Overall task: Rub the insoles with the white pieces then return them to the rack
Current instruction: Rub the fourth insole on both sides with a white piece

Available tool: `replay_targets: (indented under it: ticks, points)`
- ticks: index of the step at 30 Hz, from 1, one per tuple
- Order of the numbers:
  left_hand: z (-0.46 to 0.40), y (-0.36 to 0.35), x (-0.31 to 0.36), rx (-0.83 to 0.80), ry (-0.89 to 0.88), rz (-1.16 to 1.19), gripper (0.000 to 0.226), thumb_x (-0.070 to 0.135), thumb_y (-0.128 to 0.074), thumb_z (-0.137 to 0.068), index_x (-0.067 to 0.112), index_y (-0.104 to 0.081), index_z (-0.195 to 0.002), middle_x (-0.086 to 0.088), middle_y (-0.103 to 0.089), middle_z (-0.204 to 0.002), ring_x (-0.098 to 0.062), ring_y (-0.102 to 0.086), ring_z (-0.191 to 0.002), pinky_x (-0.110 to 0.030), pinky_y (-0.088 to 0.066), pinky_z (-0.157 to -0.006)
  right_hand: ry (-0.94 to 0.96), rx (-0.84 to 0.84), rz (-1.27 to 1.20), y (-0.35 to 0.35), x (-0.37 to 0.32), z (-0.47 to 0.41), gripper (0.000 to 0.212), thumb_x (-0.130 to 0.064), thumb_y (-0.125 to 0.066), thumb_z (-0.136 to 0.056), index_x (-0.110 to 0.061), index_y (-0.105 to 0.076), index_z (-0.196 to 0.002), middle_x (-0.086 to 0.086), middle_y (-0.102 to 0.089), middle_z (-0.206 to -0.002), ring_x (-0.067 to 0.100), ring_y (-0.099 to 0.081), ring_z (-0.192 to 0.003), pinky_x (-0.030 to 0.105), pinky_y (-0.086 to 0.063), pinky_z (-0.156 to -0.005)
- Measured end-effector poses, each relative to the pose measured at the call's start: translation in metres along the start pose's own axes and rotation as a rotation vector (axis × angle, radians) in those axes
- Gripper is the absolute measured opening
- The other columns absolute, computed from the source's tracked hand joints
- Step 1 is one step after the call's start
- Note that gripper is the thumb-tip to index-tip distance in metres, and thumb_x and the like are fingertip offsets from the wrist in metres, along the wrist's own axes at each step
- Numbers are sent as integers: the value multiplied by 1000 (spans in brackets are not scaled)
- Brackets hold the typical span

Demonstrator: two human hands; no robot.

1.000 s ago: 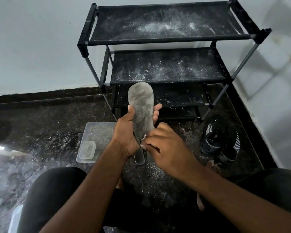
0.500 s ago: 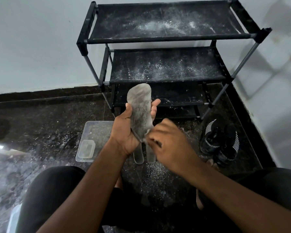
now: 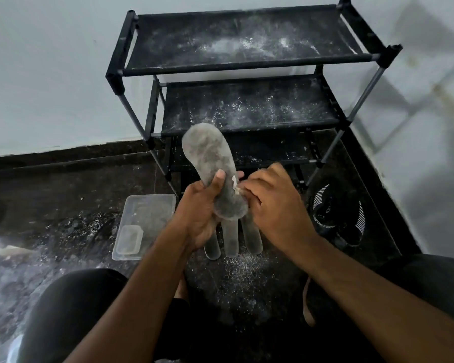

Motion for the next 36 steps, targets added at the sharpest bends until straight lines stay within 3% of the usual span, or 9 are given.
replay_targets:
  ticks: [5, 9, 13, 18, 21, 23, 28, 32, 36]
  points:
    - [2, 0, -5, 9, -7, -37, 34, 26, -55, -102, -1, -76, -108, -21, -73, -117, -29, -72, -106, -42, -61, -87, 74, -204, -10, -9, -11, 10, 16, -17, -62, -88, -7, -71, -96, 0, -61, -93, 16, -45, -91, 33, -49, -72]
    - [1, -4, -5, -3, -26, 11, 30, 21, -57, -101, 0, -78, -96, -23, -74, -110, -31, -73, -104, -44, -60, -87, -46, -31, 8, -1, 8, -2, 18, -20, -69, -86, -7, -73, -98, 2, -63, -90, 20, -48, -92, 32, -50, -76]
    - [3, -4, -7, -26, -15, 15, 28, 24, -59, -98, 3, -77, -96, -17, -76, -102, -26, -74, -98, -40, -60, -88, 89, -198, -6, -10, -10, 9, 15, -17, -62, -90, -8, -71, -98, 0, -62, -96, 15, -43, -94, 34, -50, -75]
    - [2, -5, -6, -33, -31, 32, 28, 23, -60, -97, 3, -79, -90, -22, -74, -105, -30, -73, -101, -49, -55, -100, -81, -33, -2, -1, 6, -4, 19, -22, -63, -88, -9, -74, -97, 0, -62, -89, 16, -47, -91, 28, -48, -75]
    - [2, -4, -7, -24, -21, 12, 30, 23, -57, -100, 5, -79, -91, -17, -76, -103, -26, -74, -96, -39, -62, -84, 27, -168, -55, -8, -10, 7, 12, -18, -66, -90, -9, -72, -96, -2, -60, -93, 14, -44, -94, 33, -49, -75]
    - [3, -4, -9, -17, -11, -10, 32, 22, -55, -102, 6, -79, -91, -16, -76, -102, -25, -74, -95, -38, -61, -84, 76, -186, -44, -8, -13, 9, 10, -19, -67, -89, -10, -71, -92, -3, -60, -90, 14, -45, -93, 36, -50, -73]
    - [2, -5, -8, -18, -1, -100, 34, 23, -54, -104, 10, -82, -89, -18, -76, -106, -29, -74, -104, -50, -56, -98, -189, 25, -108, 3, 13, -7, 9, -15, -71, -87, -11, -75, -94, -3, -63, -85, 10, -47, -87, 13, -41, -75]
    - [2, -1, -14, -74, 22, -220, 34, 32, -52, -107, 10, -78, -107, -27, -71, -117, -47, -65, -117, -68, -42, -109, -160, -21, -151, -4, 9, -2, 13, -16, -72, -87, -12, -74, -99, -3, -65, -88, 8, -48, -88, 7, -35, -75]
    - [7, -4, -16, -126, 9, -383, 30, 28, -54, -107, 6, -70, -119, -25, -71, -119, -43, -66, -116, -64, -46, -108, -265, 39, -229, -1, 16, -6, 17, -16, -73, -87, -15, -73, -104, -6, -63, -88, 8, -52, -87, 11, -41, -76]
Point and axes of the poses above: each hand's wrist, its own z-axis away from the middle knuckle, its own y-axis out of the back of the hand, x = y × z, the point moved 2 cm from there along -z, towards the middle knuckle
